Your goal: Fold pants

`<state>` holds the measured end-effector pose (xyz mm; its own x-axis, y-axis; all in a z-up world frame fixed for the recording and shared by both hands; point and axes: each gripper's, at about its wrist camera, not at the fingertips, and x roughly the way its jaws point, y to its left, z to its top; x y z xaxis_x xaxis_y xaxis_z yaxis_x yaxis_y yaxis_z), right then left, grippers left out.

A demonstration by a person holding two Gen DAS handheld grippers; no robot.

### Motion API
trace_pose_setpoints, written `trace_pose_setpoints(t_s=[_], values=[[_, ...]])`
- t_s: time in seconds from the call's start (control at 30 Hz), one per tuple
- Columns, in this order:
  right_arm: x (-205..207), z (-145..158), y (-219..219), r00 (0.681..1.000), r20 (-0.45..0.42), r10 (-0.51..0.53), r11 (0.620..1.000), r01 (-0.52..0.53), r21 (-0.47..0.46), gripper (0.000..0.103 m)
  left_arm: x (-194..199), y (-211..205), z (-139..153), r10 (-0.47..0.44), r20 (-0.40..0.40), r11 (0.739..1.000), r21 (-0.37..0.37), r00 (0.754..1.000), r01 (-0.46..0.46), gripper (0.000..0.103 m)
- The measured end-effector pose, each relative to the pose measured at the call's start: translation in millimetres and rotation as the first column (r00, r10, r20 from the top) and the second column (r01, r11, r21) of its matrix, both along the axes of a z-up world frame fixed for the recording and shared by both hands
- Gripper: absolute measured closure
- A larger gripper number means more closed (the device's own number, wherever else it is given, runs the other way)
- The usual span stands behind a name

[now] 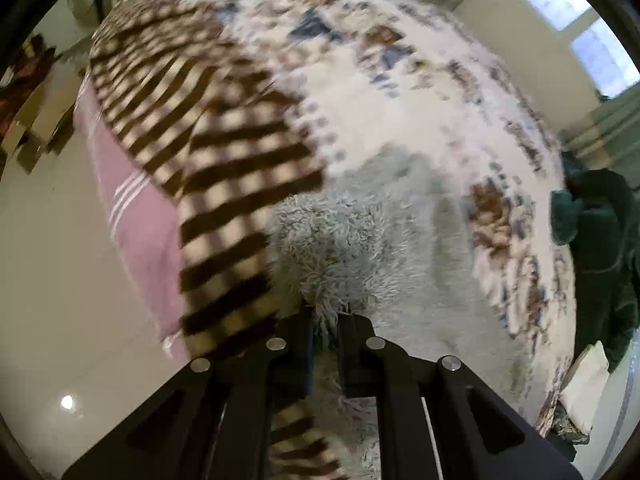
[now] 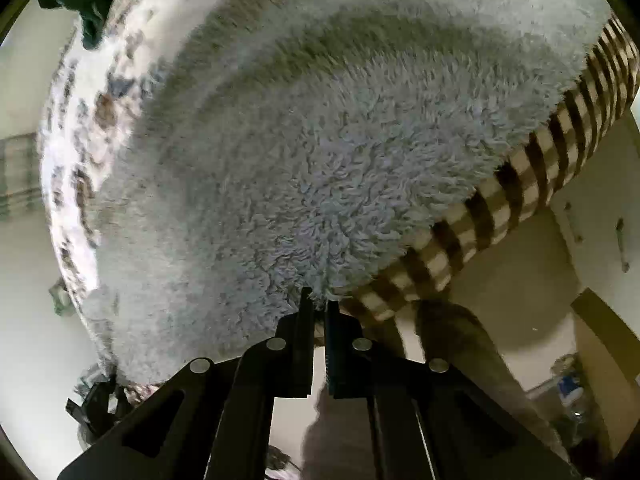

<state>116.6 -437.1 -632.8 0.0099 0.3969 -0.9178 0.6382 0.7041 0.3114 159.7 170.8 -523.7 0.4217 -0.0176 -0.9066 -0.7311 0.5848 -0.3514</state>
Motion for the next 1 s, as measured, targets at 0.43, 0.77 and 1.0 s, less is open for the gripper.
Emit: trace_pose_setpoints(t_s=[0.43,0.77,1.0], values=[[90,60,49,0.913,0.162,0.374,0.927,-0.370,-0.056,0.050,74,-115,75,-0.330,-0.113,0.929,0.136,0.937,0.344,0.018],[245,-35,187,0.906,0.114,0.407,0.869,-0.422,0.258,0.052,197,-174,-22,-0.556,-0.267,0.773,0.182,0.787,0.607,0.018],[242,-68,131,1.000,-0.020,0.014,0.945,-0.007,0.328,0.068,196,-127,-42,-0.500,-0.267,0.831,0.123,0.824,0.543,0.018]])
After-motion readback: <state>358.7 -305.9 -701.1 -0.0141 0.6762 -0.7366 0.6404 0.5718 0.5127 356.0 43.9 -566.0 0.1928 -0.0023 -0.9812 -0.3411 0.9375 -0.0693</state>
